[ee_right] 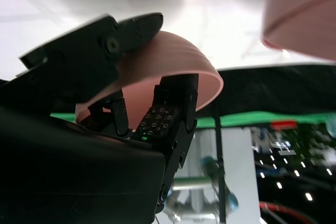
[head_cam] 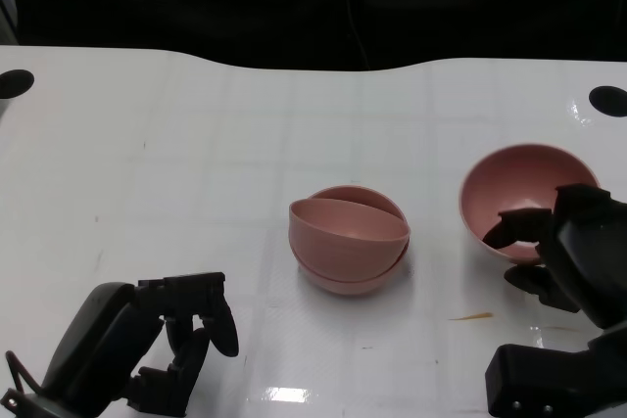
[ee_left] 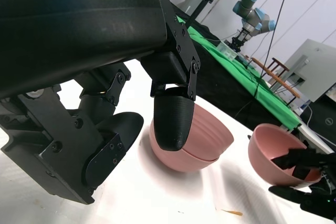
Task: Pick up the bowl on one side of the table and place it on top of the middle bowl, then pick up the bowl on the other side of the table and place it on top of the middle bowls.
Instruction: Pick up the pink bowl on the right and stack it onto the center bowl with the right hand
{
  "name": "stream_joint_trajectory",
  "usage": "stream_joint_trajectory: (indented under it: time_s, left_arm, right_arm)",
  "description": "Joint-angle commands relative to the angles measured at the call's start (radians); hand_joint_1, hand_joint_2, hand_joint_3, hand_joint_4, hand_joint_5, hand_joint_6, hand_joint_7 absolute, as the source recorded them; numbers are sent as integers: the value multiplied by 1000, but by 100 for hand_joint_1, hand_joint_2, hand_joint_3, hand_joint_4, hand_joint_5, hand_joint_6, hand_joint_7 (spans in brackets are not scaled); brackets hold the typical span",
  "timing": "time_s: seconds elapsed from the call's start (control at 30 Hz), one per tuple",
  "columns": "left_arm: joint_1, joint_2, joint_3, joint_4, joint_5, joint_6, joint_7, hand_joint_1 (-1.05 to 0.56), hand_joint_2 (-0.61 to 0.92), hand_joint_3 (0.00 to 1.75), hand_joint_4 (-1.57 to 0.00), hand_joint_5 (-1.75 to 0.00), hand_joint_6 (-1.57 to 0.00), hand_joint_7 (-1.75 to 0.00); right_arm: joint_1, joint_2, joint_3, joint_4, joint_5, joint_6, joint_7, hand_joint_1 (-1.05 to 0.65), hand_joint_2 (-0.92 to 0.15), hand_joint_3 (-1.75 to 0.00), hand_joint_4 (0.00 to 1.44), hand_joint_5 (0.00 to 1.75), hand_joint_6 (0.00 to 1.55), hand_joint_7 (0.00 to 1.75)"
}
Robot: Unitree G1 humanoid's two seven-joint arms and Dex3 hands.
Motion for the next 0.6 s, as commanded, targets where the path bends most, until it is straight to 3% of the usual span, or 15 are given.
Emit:
stream_joint_trajectory:
  time_s: [0.03,0.13,0.4,0.5,0.6]
  left_arm:
    - [-11,7,0,7,-6,-2,-7,0,23,157,-90,-171,-85,-145]
    - [-11,7,-1,7,-6,-1,-7,0,23,157,-90,-171,-85,-145]
    - [-11,8,-1,8,-6,-1,-7,0,22,158,-90,-171,-86,-145]
    - [-10,7,-4,8,-6,5,-10,1,22,157,-89,-171,-85,-145]
    - [-9,7,-5,6,-5,7,-11,1,22,157,-89,-170,-85,-145]
  right_arm:
    - [9,-17,-28,-39,30,-42,-29,2,-22,-121,100,175,95,142]
    - [12,-18,-35,-53,33,-58,-28,2,-17,-129,101,175,98,137]
    - [14,-16,-40,-53,31,-63,-26,2,-16,-131,101,175,99,135]
    - [-61,6,-18,-58,127,-190,26,4,-6,-143,106,175,101,136]
    - [-91,28,-15,-51,148,-221,51,2,-3,-149,106,175,99,138]
